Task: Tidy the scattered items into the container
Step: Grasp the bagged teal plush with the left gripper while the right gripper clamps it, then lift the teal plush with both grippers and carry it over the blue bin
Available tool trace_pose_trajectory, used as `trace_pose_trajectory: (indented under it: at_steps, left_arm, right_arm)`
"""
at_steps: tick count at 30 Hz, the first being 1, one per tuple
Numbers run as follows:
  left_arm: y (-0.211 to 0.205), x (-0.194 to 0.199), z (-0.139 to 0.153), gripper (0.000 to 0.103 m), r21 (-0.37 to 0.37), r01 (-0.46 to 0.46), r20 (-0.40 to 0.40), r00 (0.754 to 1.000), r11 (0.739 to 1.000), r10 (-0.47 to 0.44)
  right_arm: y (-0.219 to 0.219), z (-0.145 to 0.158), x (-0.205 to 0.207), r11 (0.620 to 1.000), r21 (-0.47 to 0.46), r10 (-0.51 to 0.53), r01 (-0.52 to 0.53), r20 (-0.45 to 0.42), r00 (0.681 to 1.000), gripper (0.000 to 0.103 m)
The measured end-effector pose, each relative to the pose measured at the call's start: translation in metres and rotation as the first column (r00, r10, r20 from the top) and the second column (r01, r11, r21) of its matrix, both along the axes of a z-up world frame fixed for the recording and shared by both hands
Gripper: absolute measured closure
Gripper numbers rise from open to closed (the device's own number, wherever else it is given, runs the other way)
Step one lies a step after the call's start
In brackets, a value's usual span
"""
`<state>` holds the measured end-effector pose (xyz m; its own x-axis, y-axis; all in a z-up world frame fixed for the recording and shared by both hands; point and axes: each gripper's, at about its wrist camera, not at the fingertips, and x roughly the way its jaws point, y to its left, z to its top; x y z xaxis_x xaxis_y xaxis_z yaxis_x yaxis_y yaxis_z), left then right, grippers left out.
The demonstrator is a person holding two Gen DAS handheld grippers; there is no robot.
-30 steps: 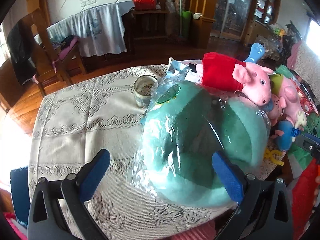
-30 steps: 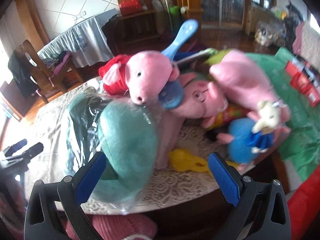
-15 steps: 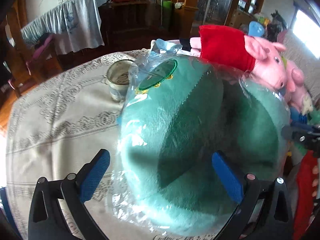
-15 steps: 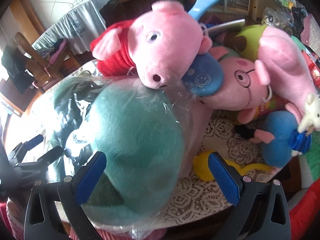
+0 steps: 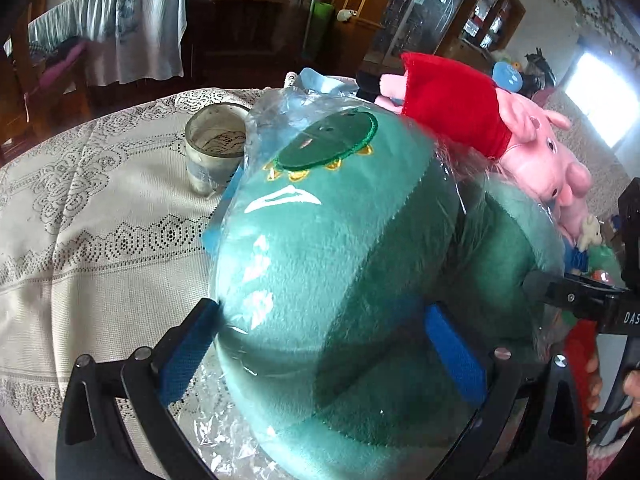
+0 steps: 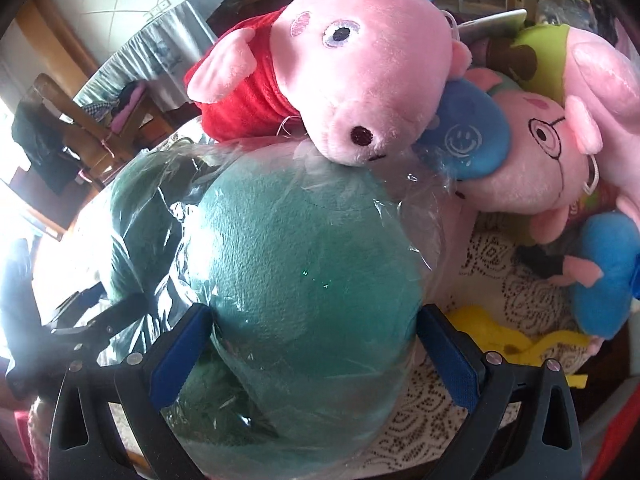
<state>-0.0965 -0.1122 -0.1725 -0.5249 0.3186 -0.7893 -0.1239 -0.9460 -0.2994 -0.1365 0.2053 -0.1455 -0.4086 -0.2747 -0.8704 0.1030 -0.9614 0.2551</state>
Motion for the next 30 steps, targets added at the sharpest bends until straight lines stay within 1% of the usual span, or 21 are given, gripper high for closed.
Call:
trace_pose_trajectory:
  at_steps: [2, 5, 6, 8, 9, 10, 11, 12, 13, 15, 16, 17, 20, 24, 26, 27, 29, 30]
  left_arm:
    - [-0.003, 0.0, -0.003, 0.0, 0.028, -0.01, 0.007, 1.0, 1.0, 0.01]
    - [-0.004, -0.002, -0.005, 0.0, 0.028, -0.027, 0.013, 1.0, 0.999, 0.027]
    - [-0.003, -0.002, -0.005, 0.003, 0.027, -0.032, 0.012, 0.999, 0.999, 0.032]
    - [-0.002, 0.002, -0.001, 0.014, 0.026, -0.036, -0.001, 0.999, 0.999, 0.036]
    - [-0.002, 0.005, 0.002, 0.018, 0.024, -0.036, -0.008, 0.999, 0.999, 0.036]
    - [-0.002, 0.008, 0.005, 0.024, 0.02, -0.036, -0.016, 0.999, 0.999, 0.036]
    - [-0.003, 0.01, 0.008, 0.028, 0.016, -0.036, -0.025, 0.999, 0.999, 0.036]
    - [-0.003, 0.011, 0.008, 0.028, 0.015, -0.032, -0.028, 0.999, 0.999, 0.033]
    - [-0.004, 0.011, 0.007, 0.028, 0.017, -0.027, -0.029, 0.999, 1.0, 0.027]
    - [-0.004, 0.01, 0.005, 0.02, 0.028, -0.02, -0.027, 0.999, 0.999, 0.021]
    - [-0.004, 0.007, 0.0, 0.009, 0.028, -0.018, -0.019, 1.0, 0.999, 0.018]
    - [-0.005, 0.003, -0.004, 0.0, 0.028, -0.016, -0.011, 1.0, 0.999, 0.016]
    - [0.0, -0.001, -0.01, 0.0, 0.029, -0.011, -0.028, 1.0, 1.0, 0.012]
    - [0.001, -0.007, -0.011, 0.0, 0.032, -0.028, -0.032, 0.999, 0.999, 0.029]
    - [0.004, -0.004, -0.008, 0.009, 0.018, -0.027, -0.041, 0.999, 0.999, 0.028]
    - [0.006, -0.002, -0.006, 0.012, 0.009, -0.026, -0.046, 0.999, 1.0, 0.026]
    - [0.006, 0.005, 0.001, 0.022, -0.005, -0.03, -0.049, 0.998, 1.0, 0.029]
    - [0.005, 0.009, 0.004, 0.024, -0.01, -0.033, -0.048, 0.998, 0.999, 0.032]
  right_arm:
    - [0.0, -0.002, -0.002, 1.0, -0.004, 0.001, -0.001, 0.001, 1.0, 0.0]
    - [-0.001, -0.003, -0.003, 1.0, -0.003, 0.006, -0.006, -0.003, 1.0, 0.0]
    - [-0.002, -0.003, -0.003, 1.0, 0.0, 0.01, -0.01, -0.006, 1.0, 0.0]
    - [-0.003, -0.003, -0.003, 1.0, 0.005, 0.017, -0.017, -0.011, 1.0, 0.0]
    - [-0.004, -0.003, -0.003, 1.0, 0.007, 0.02, -0.02, -0.014, 1.0, 0.002]
    - [-0.005, -0.003, -0.003, 1.0, 0.01, 0.024, -0.023, -0.017, 1.0, 0.003]
    - [-0.006, -0.003, -0.003, 1.0, 0.012, 0.027, -0.027, -0.02, 0.999, 0.005]
    - [-0.006, -0.003, -0.003, 0.999, 0.015, 0.031, -0.03, -0.023, 0.999, 0.005]
    - [-0.007, -0.003, -0.003, 0.999, 0.017, 0.034, -0.034, -0.025, 0.999, 0.005]
    - [-0.007, -0.005, -0.004, 0.999, 0.016, 0.036, -0.036, -0.026, 0.999, 0.0]
    - [-0.005, -0.007, -0.006, 1.0, 0.001, 0.031, -0.031, -0.02, 0.999, 0.0]
    - [-0.003, -0.009, -0.007, 0.999, -0.016, 0.029, -0.029, -0.018, 0.999, 0.0]
    - [-0.001, -0.012, -0.006, 0.999, -0.029, 0.023, -0.024, -0.028, 0.999, 0.0]
    - [-0.003, -0.015, -0.01, 0.999, -0.035, 0.018, -0.019, -0.037, 0.999, 0.0]
    - [-0.007, -0.015, -0.012, 0.999, -0.016, 0.029, -0.03, -0.034, 0.999, 0.0]
    - [-0.012, -0.014, -0.012, 0.999, 0.005, 0.04, -0.04, -0.034, 0.999, 0.0]
    - [-0.022, -0.009, -0.009, 0.997, 0.05, 0.058, -0.056, -0.042, 0.997, 0.001]
    - [-0.026, -0.008, -0.007, 0.996, 0.065, 0.065, -0.062, -0.047, 0.997, 0.002]
